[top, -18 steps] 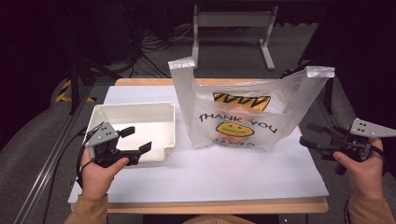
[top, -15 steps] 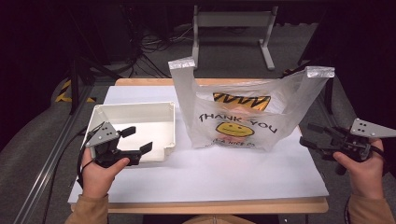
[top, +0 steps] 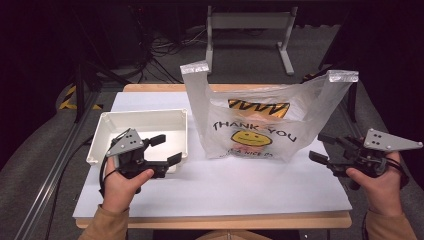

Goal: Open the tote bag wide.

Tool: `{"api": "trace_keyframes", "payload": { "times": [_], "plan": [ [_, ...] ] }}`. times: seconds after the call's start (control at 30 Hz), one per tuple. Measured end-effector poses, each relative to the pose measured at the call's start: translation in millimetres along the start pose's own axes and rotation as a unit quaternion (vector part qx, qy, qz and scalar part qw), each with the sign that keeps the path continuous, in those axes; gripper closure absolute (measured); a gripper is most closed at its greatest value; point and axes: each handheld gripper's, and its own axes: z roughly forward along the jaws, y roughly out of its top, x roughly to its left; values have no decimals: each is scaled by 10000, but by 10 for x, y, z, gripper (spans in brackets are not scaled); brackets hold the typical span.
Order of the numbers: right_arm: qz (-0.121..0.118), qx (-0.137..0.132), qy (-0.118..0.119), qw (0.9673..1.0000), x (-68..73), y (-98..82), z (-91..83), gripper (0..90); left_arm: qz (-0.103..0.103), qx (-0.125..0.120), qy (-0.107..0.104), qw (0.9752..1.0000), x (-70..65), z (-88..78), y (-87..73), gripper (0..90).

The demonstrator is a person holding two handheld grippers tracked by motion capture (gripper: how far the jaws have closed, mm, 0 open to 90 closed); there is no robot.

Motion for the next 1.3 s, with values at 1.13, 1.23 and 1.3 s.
{"api": "trace_keyframes", "payload": {
  "times": [1.13, 1.23, 1.3],
  "plan": [
    [-128, 51, -457, 9989, -87, 37, 373, 797, 690, 351, 60, 9970, -102, 983, 199, 731],
    [-126, 95, -477, 9987, -106, 14, 386, 848, 669, 415, 37, 9969, -77, 1018, 179, 772],
    [-112, 143, -489, 9986, -126, -8, 395, 863, 669, 484, 54, 9966, -60, 1039, 162, 824]
  ]
}}
